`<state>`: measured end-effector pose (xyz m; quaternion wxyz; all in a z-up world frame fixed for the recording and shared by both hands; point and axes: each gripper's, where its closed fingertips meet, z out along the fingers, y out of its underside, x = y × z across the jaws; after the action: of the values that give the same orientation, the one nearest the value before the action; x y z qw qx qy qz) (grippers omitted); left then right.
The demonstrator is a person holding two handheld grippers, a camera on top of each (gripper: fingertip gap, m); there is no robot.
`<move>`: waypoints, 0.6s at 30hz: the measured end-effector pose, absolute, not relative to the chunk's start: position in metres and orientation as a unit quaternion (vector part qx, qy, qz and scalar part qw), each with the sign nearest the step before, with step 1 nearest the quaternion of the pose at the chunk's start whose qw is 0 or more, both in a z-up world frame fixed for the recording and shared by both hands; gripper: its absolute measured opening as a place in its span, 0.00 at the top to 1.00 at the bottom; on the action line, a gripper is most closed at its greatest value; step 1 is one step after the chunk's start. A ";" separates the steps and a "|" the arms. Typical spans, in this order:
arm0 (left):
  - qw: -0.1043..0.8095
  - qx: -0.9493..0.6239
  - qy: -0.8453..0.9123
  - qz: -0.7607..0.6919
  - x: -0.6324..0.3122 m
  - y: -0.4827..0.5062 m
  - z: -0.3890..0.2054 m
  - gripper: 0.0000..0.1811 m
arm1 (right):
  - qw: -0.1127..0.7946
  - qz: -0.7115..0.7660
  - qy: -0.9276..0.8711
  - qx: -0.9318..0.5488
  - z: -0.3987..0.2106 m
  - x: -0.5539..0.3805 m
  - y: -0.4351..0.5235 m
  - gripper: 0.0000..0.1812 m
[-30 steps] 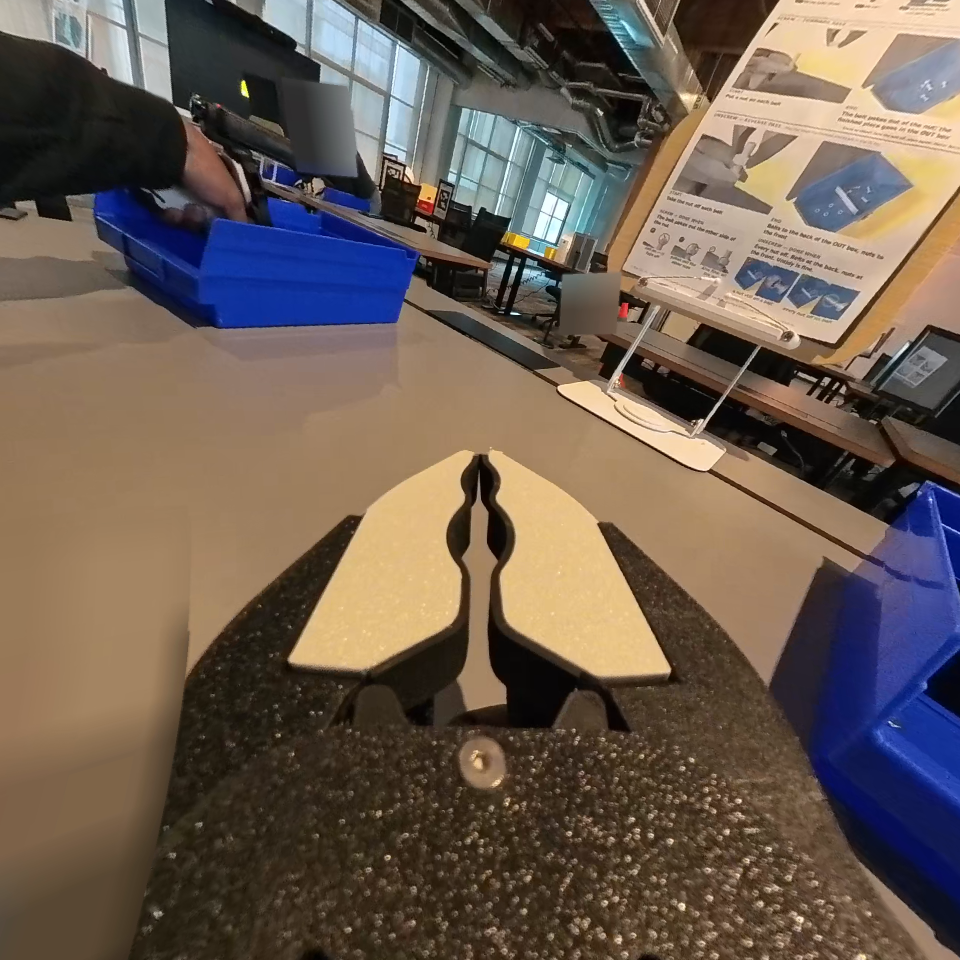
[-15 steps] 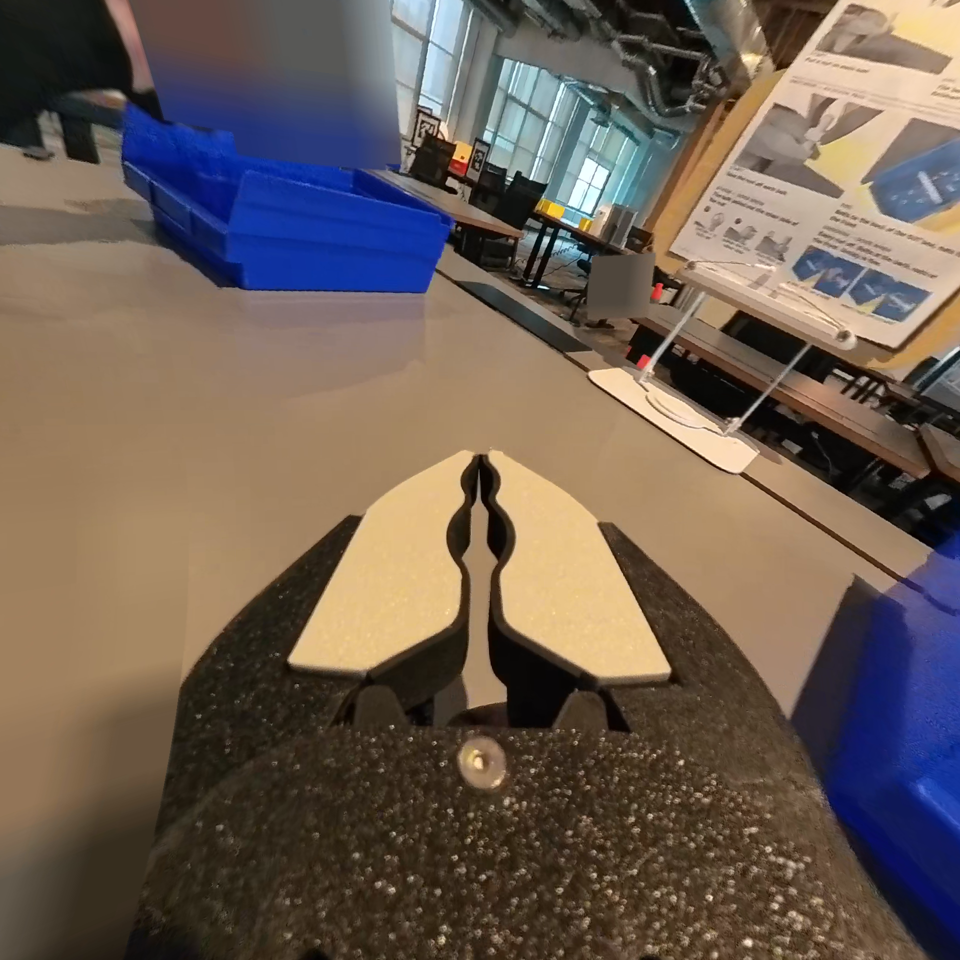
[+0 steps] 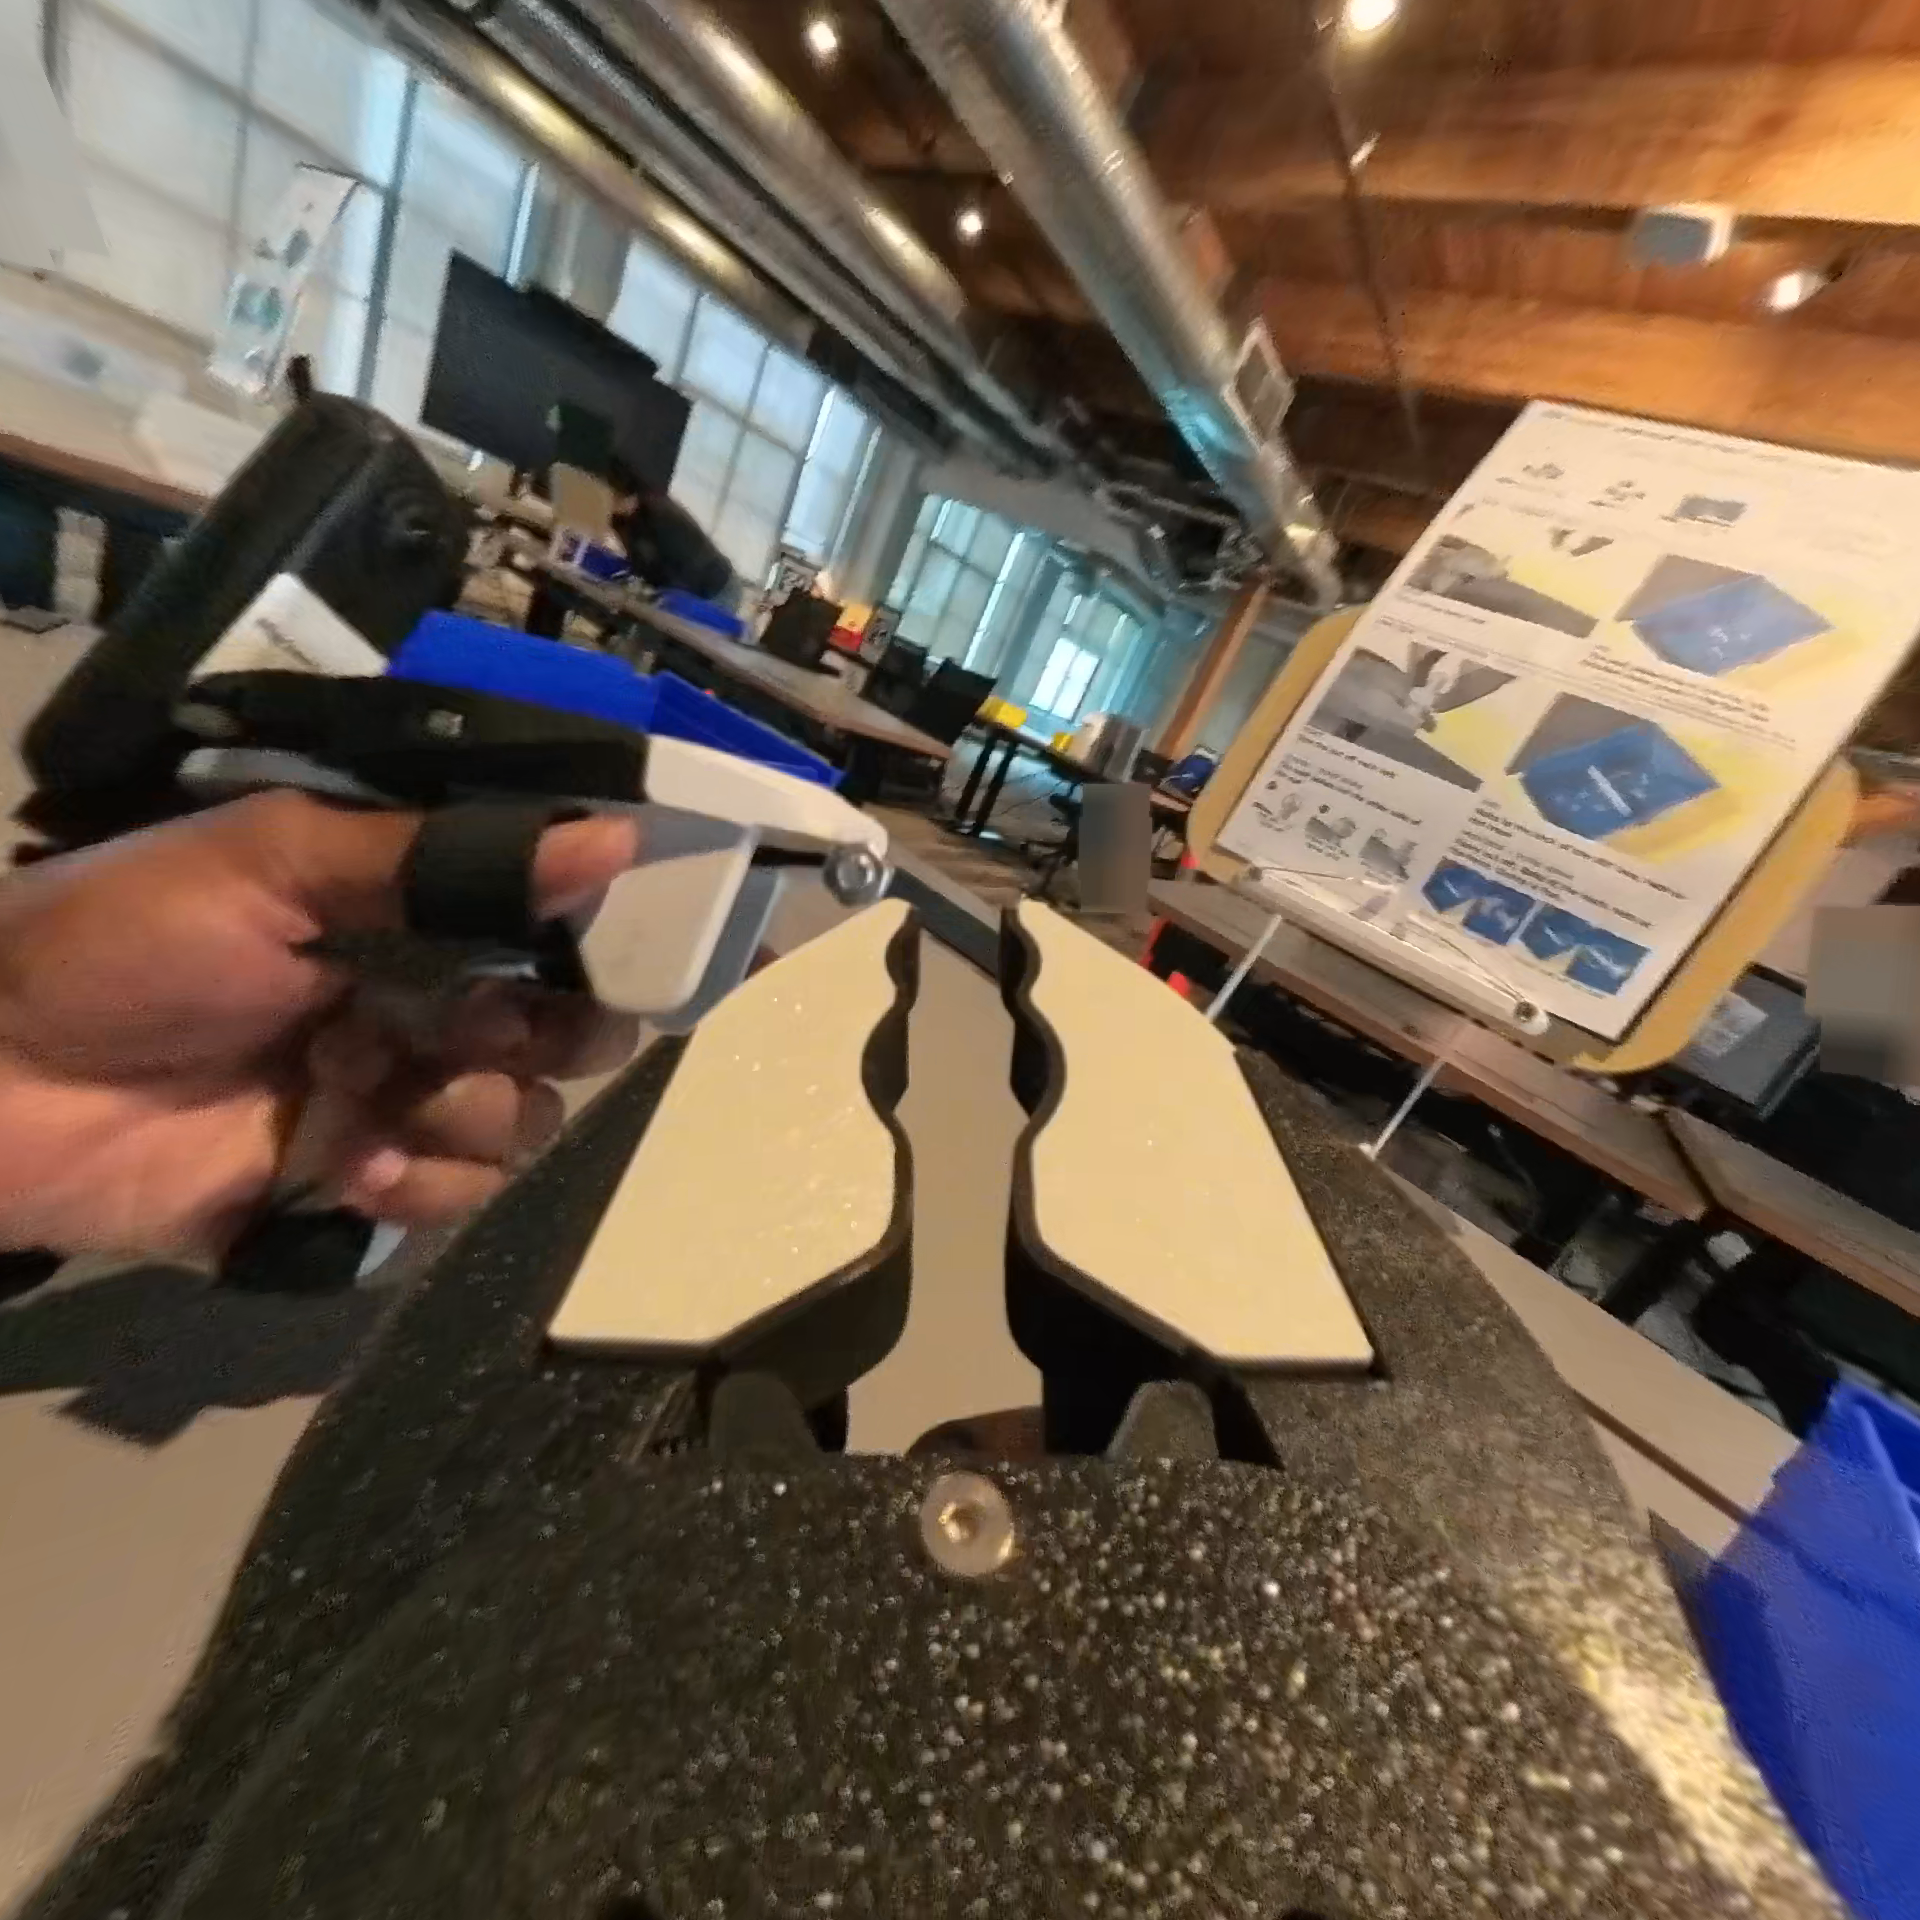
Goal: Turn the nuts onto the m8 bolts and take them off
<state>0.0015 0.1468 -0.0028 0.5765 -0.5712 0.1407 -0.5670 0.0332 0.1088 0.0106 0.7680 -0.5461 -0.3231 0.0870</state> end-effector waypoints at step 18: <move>0.577 -0.600 0.239 -0.499 0.025 0.115 -0.028 0.97 | 0.749 -0.074 -0.405 -0.520 -0.029 0.016 0.098 0.89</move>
<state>0.0247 0.1146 -0.0285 0.5774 -0.6004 0.2391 -0.4989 0.0164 0.0979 -0.0292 0.7489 -0.5196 -0.4046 -0.0735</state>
